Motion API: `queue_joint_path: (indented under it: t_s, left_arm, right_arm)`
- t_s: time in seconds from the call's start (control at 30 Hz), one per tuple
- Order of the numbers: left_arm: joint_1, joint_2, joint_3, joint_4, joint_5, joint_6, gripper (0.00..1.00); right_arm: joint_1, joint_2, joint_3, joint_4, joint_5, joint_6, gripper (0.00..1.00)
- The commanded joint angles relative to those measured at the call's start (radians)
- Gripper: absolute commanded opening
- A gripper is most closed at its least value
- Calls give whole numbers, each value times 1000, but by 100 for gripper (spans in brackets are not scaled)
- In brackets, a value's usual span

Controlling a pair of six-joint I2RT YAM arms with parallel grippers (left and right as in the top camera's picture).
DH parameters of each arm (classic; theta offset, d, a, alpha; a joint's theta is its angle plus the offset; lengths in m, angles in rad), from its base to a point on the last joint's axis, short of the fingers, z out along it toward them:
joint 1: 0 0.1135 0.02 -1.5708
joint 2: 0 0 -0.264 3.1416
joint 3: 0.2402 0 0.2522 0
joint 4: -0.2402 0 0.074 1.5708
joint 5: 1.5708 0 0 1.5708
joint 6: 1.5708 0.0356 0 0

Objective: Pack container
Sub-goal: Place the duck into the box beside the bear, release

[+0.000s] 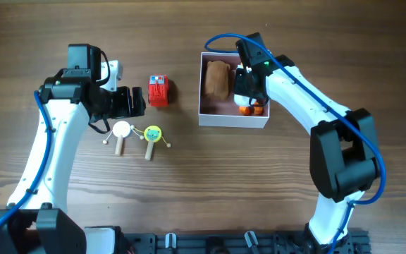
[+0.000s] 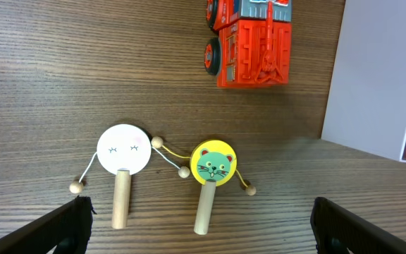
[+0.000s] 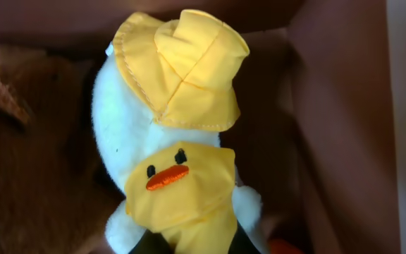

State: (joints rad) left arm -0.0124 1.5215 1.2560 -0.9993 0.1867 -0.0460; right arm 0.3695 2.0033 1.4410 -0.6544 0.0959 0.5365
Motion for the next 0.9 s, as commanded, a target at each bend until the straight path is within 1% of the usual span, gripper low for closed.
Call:
queue_joint_path:
  t_s: [0.0, 0.03, 0.07, 0.1, 0.23, 0.37, 0.4, 0.47, 0.57, 0.6, 0.67, 0.77, 0.87]
  left_arm:
    - [4, 5, 18, -1, -2, 15, 100]
    - [4, 5, 18, -1, -2, 15, 100]
    - [4, 5, 18, -1, -2, 15, 100]
    - [4, 5, 18, -1, -2, 15, 100]
    - [4, 5, 18, -1, -2, 15, 100]
    - [4, 5, 18, -1, -2, 15, 100]
    - [4, 5, 18, -1, -2, 15, 100]
    - [4, 5, 18, -1, -2, 15, 100]
    - [4, 5, 18, -1, -2, 15, 100]
    - [4, 5, 18, -1, -2, 15, 100]
    - [4, 5, 18, 0, -2, 15, 100]
    - [4, 5, 18, 0, 25, 3, 100]
    - [4, 5, 18, 11, 164, 4, 100]
  right_arm:
    - [-3, 3, -2, 11, 27, 10, 38]
    - [-3, 2, -1, 11, 23, -13, 52]
    - [-2, -3, -1, 10, 18, -46, 56]
    - [-1, -16, 1, 6, 17, -66, 58]
    - [0, -149, 1, -5, 16, -72, 62]
    - [-4, -344, 1, -19, 21, -146, 68]
    - [-5, -418, 1, -32, 57, -172, 75]
    - [-5, -494, 1, -60, 129, -173, 83]
    - [-25, -576, 0, -120, 177, -170, 93]
    - [-39, -587, 0, -141, 167, -163, 95]
    - [-79, -589, 0, -205, 131, -103, 99]
    - [-139, -571, -2, -262, 60, -84, 99]
    - [-219, -544, -3, -291, -38, -84, 99]
